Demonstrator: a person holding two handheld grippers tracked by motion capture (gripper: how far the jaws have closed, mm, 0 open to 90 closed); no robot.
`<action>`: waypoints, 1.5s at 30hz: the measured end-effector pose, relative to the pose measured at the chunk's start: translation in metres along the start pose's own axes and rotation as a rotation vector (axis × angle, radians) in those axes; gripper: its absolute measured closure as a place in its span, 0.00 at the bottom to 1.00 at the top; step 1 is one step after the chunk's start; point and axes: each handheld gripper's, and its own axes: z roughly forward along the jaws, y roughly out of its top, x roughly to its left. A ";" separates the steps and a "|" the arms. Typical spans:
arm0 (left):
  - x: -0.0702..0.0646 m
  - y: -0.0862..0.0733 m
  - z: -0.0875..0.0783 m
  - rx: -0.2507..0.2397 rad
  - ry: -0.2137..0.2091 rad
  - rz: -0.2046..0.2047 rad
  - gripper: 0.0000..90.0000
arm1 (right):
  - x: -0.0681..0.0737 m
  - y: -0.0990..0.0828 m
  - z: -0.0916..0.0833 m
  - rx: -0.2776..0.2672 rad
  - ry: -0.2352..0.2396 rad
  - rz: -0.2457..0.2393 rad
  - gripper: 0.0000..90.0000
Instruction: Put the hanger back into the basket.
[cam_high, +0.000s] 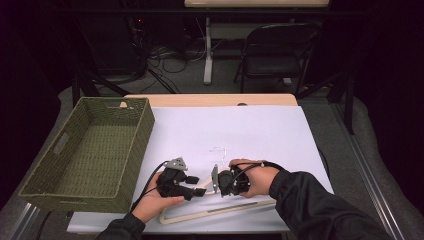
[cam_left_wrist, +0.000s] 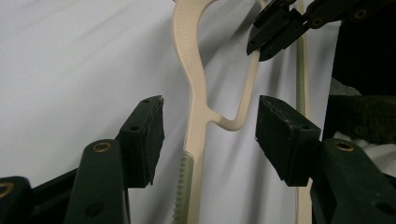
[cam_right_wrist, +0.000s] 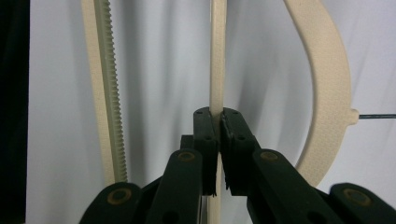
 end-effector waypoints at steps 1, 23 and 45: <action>0.000 0.001 0.002 0.008 -0.001 0.000 0.47 | 0.000 0.000 0.000 -0.001 0.000 0.001 0.95; 0.004 0.005 0.021 0.084 -0.064 -0.037 0.58 | 0.002 0.001 -0.002 -0.019 -0.046 -0.035 0.95; 0.002 0.006 0.013 0.081 -0.071 -0.035 0.66 | 0.003 0.003 -0.005 -0.016 -0.086 -0.060 0.94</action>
